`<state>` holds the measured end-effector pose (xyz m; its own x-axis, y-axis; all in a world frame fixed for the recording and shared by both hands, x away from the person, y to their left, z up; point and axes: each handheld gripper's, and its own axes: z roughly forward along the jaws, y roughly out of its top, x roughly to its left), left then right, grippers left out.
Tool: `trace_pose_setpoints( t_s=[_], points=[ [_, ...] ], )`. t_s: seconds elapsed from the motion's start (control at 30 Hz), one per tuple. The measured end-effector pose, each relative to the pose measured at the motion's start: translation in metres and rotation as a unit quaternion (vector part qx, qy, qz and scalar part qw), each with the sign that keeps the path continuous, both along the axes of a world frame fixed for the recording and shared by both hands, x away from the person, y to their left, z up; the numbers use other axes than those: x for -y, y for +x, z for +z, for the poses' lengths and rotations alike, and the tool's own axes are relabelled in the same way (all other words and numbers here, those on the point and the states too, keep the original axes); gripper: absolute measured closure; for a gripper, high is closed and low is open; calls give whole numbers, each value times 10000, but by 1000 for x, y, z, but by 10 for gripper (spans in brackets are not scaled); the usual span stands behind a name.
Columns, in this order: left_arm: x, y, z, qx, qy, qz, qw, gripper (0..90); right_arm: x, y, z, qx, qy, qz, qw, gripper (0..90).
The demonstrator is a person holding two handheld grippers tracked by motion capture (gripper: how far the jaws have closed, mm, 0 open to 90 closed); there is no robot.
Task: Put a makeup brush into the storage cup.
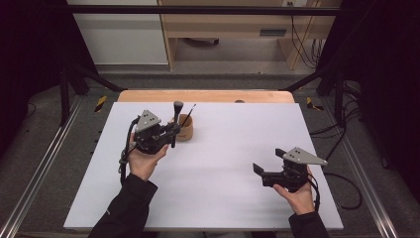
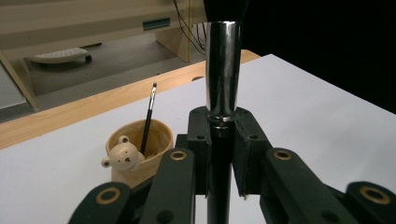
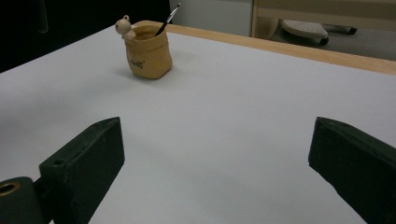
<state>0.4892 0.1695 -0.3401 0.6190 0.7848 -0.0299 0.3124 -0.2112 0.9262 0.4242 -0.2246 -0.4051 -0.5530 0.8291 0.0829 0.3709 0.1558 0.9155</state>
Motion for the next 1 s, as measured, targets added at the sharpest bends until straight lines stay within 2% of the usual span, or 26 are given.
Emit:
trace_pose_setpoints(
  t_s=[0.17, 0.47, 0.83, 1.0],
  points=[
    [-1, 3, 4, 54, -39, 18, 10000, 786, 4, -1, -1, 14, 3, -73, 10000, 41],
    [4, 10, 6, 115, 32, -12, 9999, 786, 13, -4, -4, 40, -19, -159, 9999, 41],
    [17, 27, 6, 158, 119, 8, 9998, 786, 16, -6, -4, 31, 5, -212, 9998, 42],
    [21, 34, 4, 147, 87, 15, 9999, 786, 17, -7, -4, 26, 7, -210, 9998, 44]
  ],
)
